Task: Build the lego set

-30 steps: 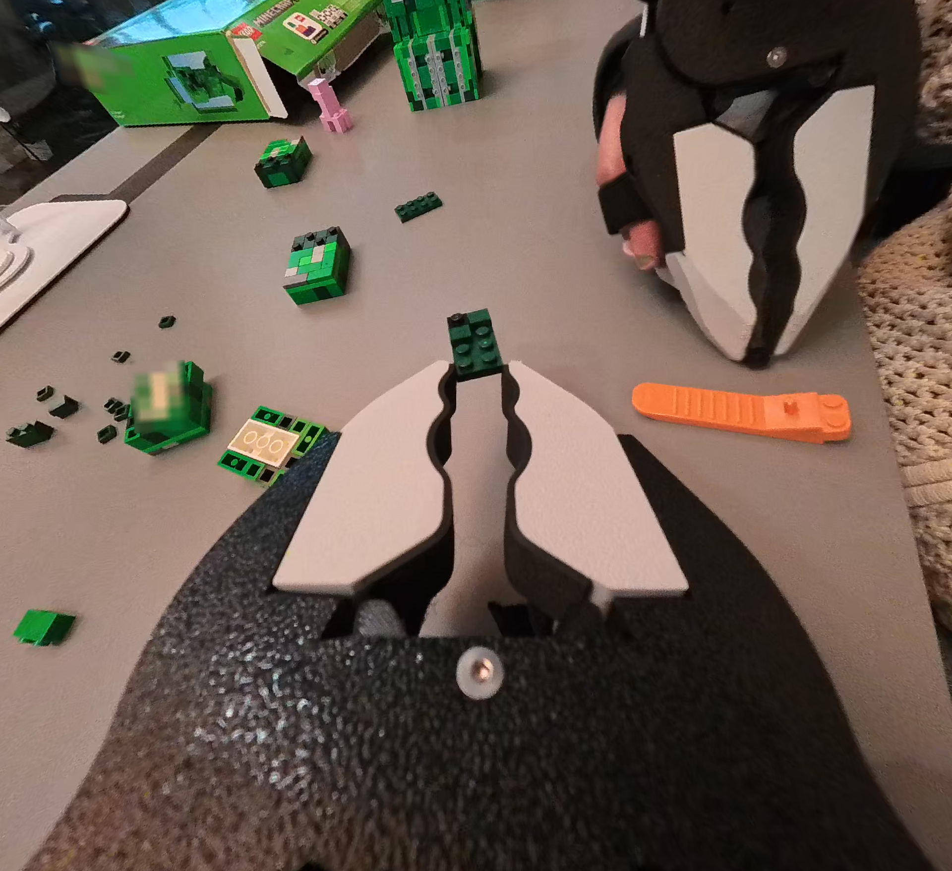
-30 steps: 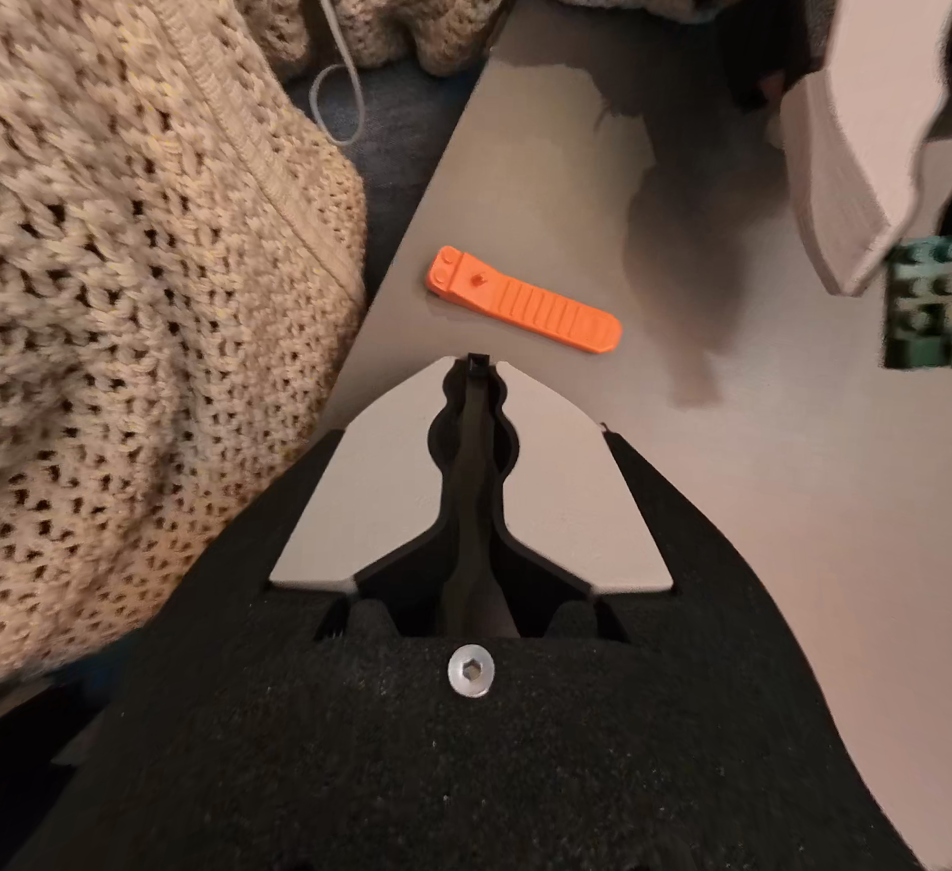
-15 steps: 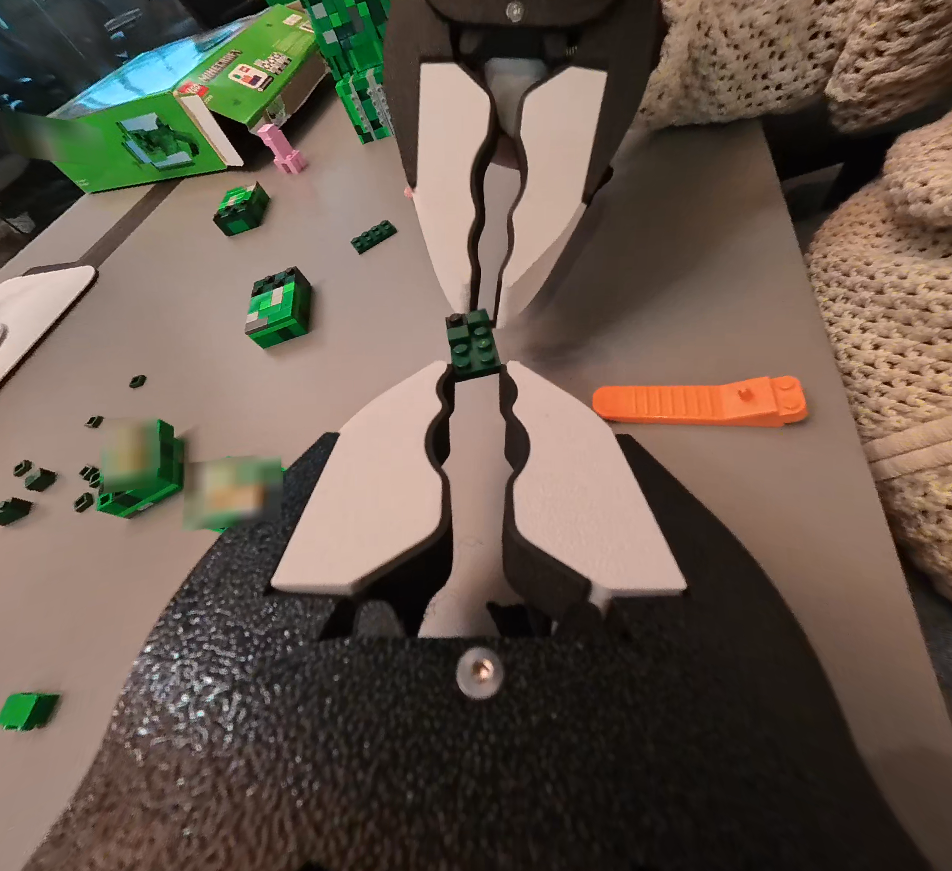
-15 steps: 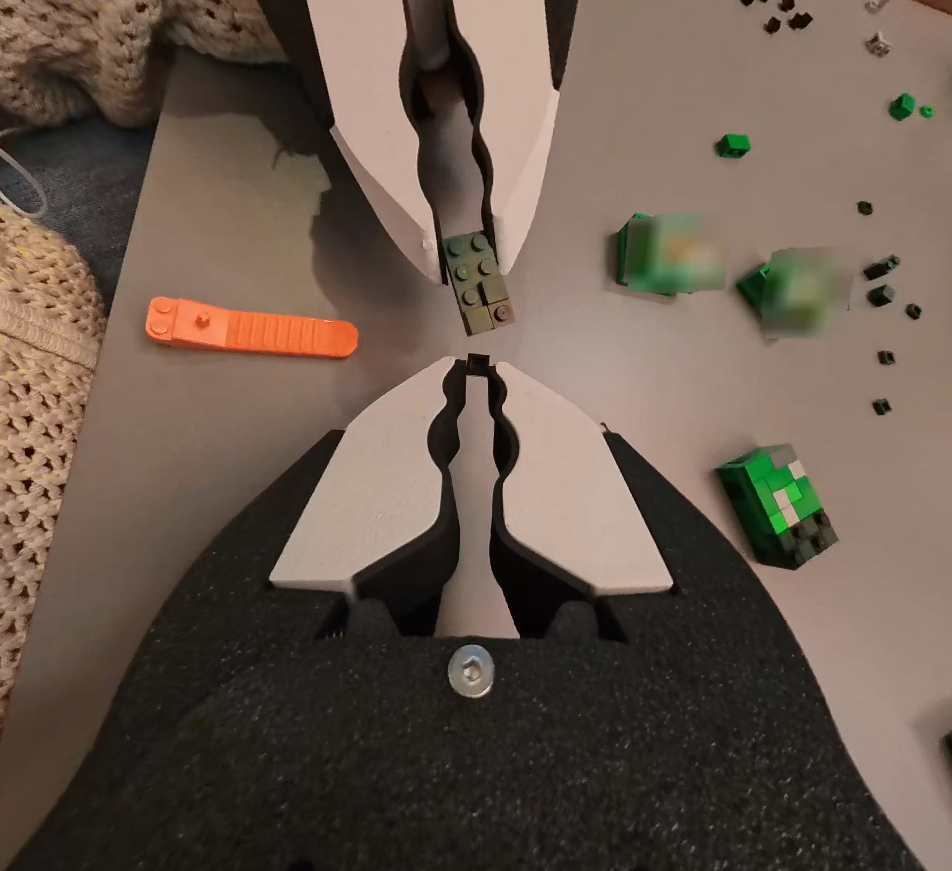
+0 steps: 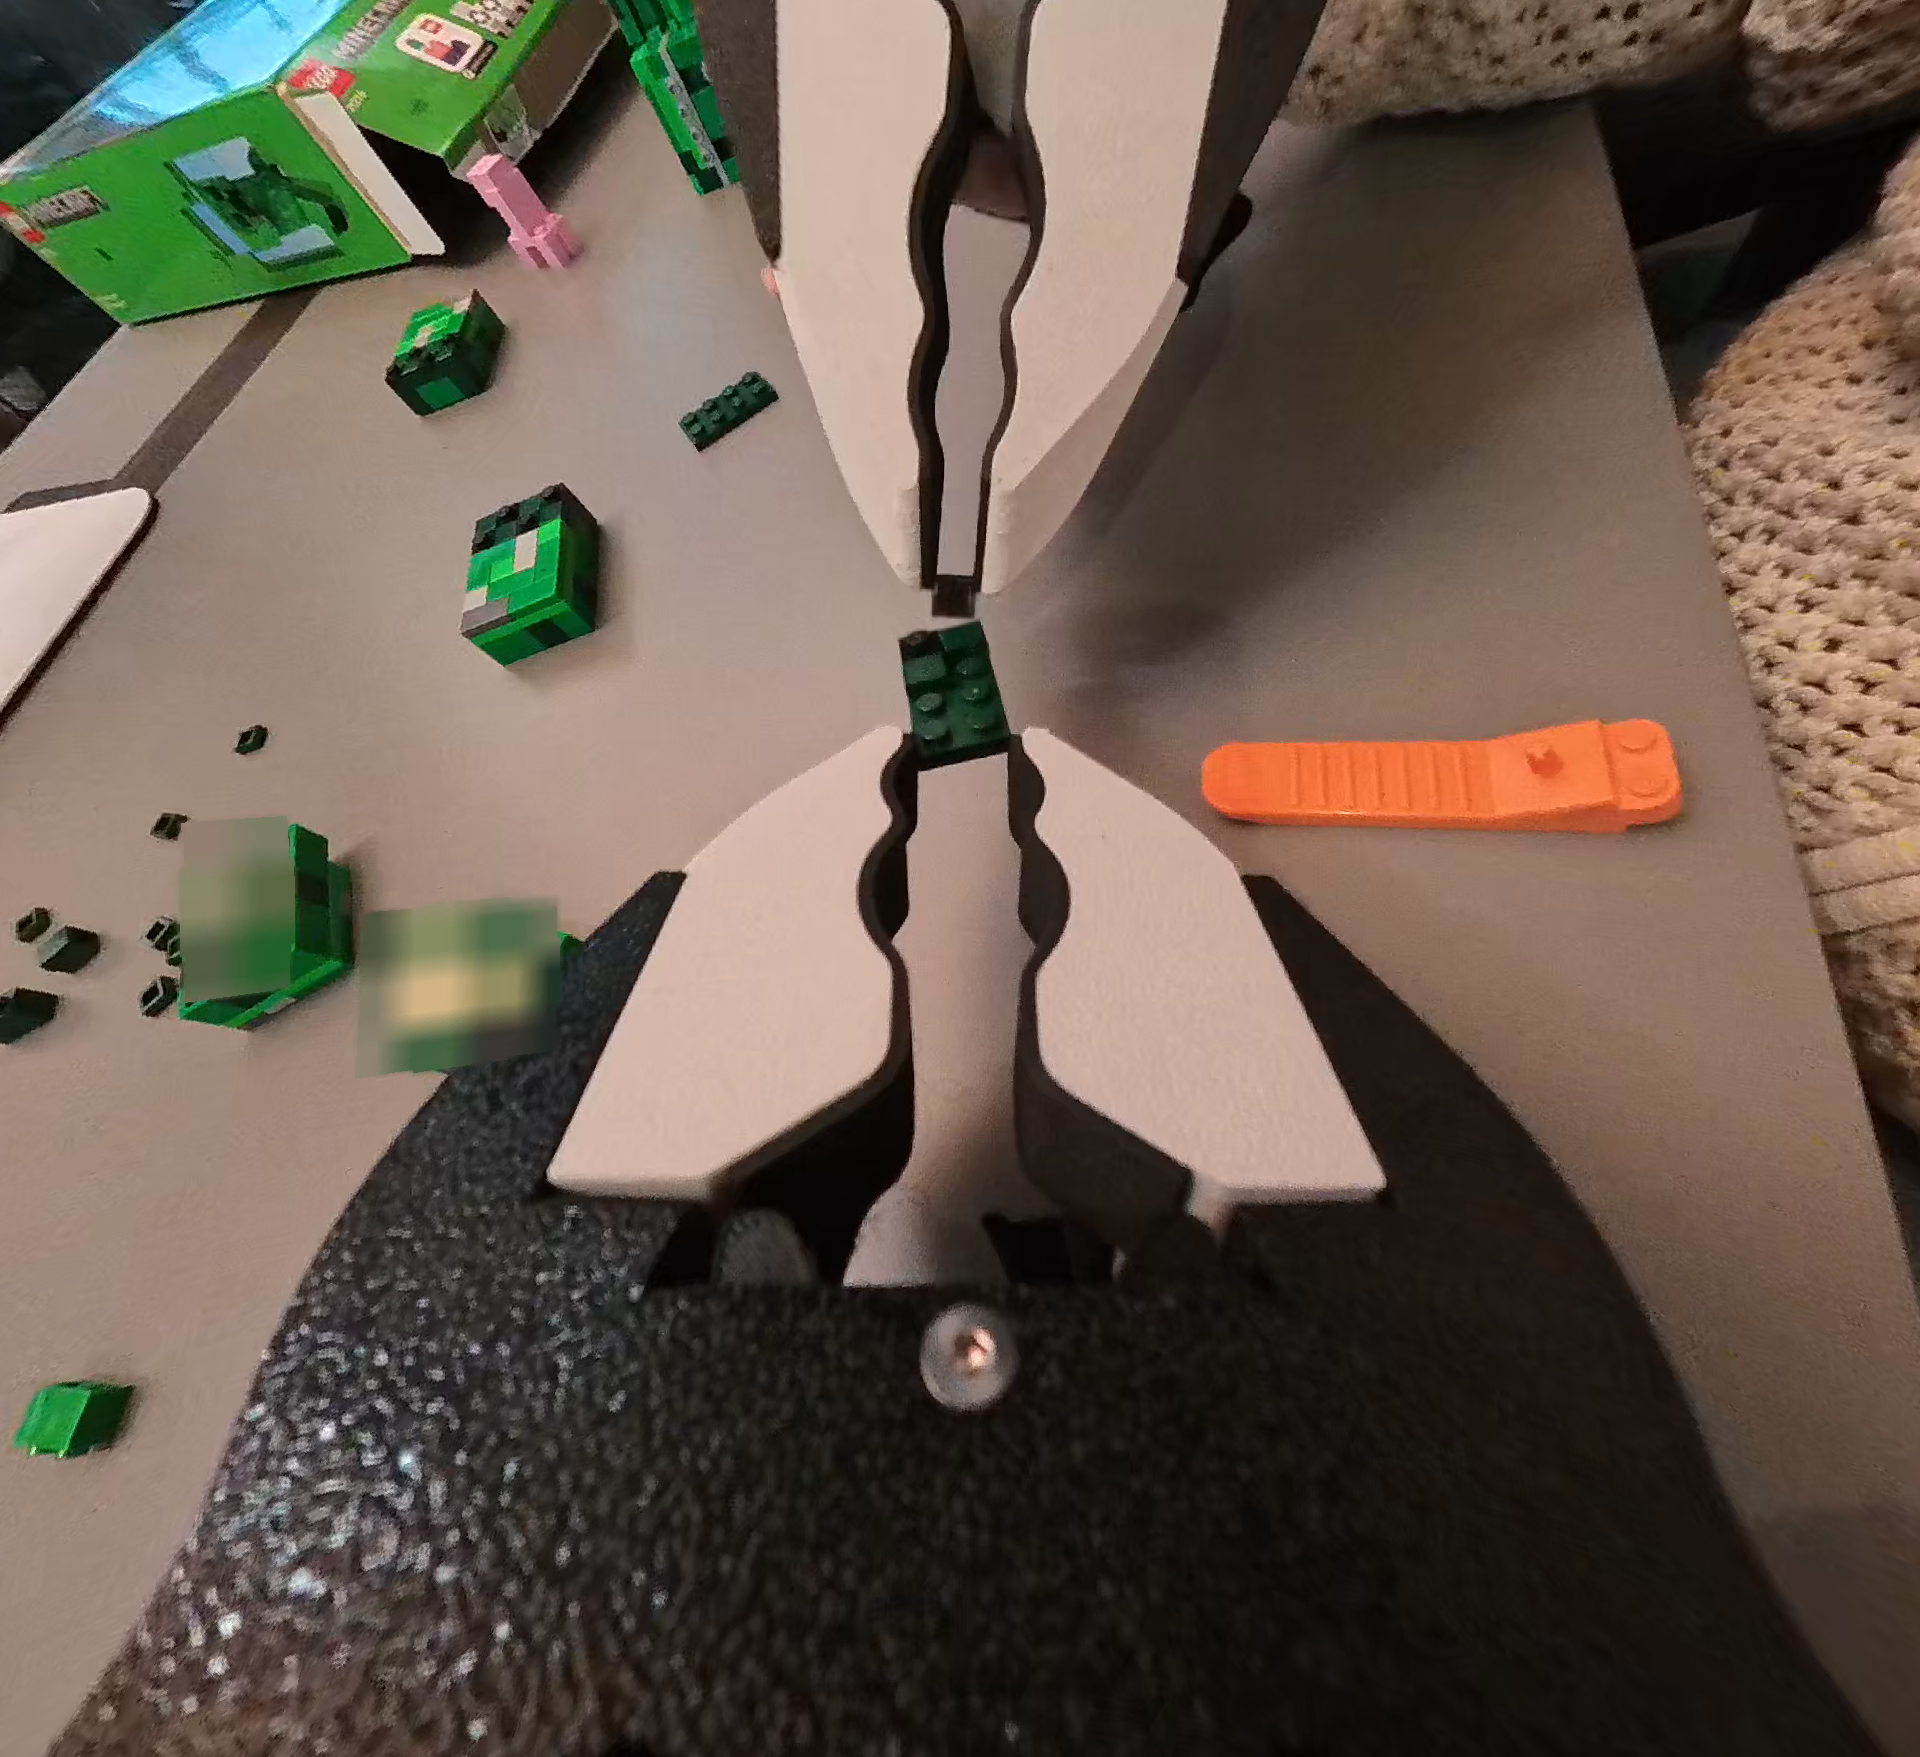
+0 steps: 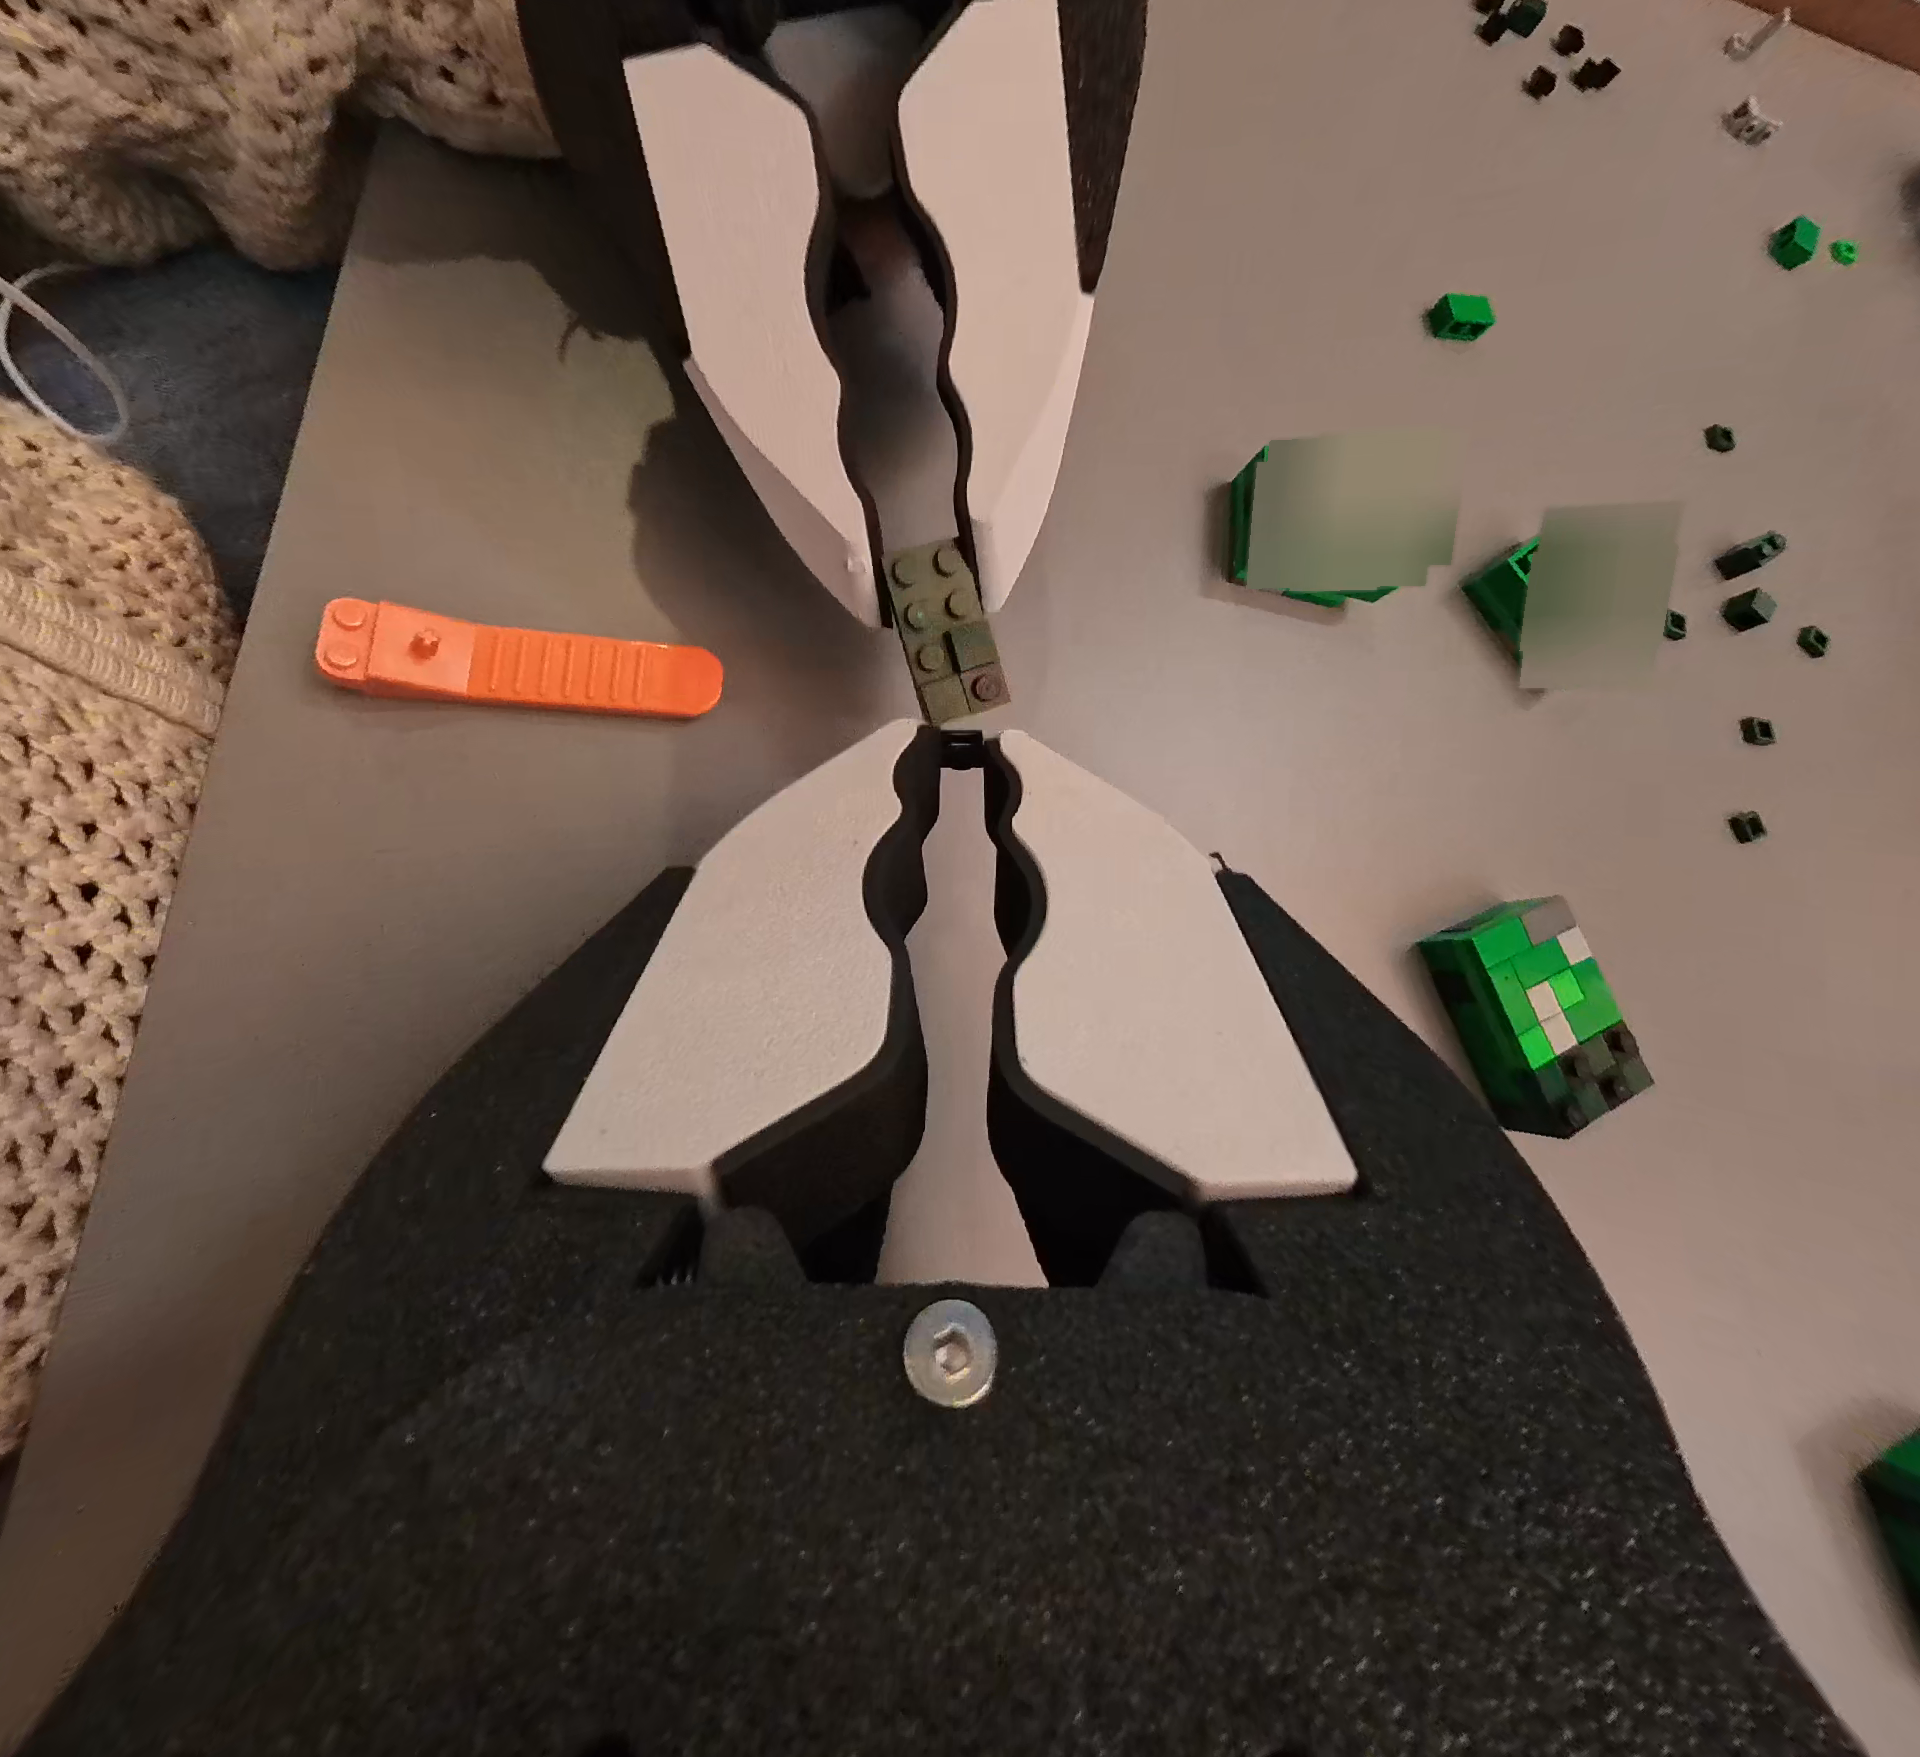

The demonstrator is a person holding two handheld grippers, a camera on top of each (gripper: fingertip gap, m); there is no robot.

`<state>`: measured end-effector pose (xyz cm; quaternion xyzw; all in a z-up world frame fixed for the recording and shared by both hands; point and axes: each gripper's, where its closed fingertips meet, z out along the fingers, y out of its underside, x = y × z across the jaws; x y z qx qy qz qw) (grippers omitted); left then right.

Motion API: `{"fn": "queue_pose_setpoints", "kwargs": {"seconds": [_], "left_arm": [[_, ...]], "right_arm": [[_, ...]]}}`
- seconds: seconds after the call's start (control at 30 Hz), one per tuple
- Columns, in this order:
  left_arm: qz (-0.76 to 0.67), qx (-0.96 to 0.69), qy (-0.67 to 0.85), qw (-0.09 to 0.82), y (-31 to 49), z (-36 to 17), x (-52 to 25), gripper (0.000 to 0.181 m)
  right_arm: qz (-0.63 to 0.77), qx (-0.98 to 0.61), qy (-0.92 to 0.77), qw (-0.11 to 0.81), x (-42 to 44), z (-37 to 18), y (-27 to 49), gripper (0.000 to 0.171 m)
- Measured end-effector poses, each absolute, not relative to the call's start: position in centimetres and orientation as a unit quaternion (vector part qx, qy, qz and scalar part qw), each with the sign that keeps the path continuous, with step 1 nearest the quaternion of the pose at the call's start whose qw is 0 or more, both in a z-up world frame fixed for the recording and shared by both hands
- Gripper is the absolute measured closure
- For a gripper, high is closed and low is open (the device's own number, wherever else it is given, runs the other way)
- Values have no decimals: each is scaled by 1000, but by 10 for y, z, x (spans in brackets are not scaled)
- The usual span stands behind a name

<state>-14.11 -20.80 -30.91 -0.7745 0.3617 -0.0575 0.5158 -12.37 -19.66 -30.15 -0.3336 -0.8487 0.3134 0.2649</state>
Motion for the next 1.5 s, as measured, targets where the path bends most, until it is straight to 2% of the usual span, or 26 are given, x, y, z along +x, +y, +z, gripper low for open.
{"fn": "queue_pose_setpoints", "kwargs": {"seconds": [0.1,0.4,0.53,0.73,0.97,1.03,1.2,1.33,1.4,1.5], "left_arm": [[-55,-775,362,515,-208,-310,-142,165],[-57,-772,359,521,-208,-308,-142,166],[-58,-771,358,524,-208,-307,-142,165],[-60,-769,360,525,-208,-307,-142,165],[-64,-767,360,528,-209,-306,-141,165],[-64,-766,361,527,-209,-306,-141,165],[-65,-765,360,530,-209,-305,-141,165],[-64,-765,359,532,-209,-305,-141,165],[-64,-764,358,533,-209,-304,-141,165],[-65,-764,357,533,-209,-304,-141,165]], "right_arm": [[251,-326,-883,227,-111,-309,-179,163],[-78,-431,-898,-30,-23,-315,-80,164],[-144,-457,-869,-126,0,-324,-69,164],[-176,-455,-856,-172,3,-335,-69,164],[-131,-458,-869,-129,-21,-338,-78,163],[-97,-466,-875,-93,-28,-333,-79,156],[112,-482,-868,38,-40,-315,-89,144],[225,-490,-824,173,-42,-314,-79,145],[264,-496,-803,200,-37,-316,-78,146],[297,-516,-780,191,-27,-326,-78,149]]}}
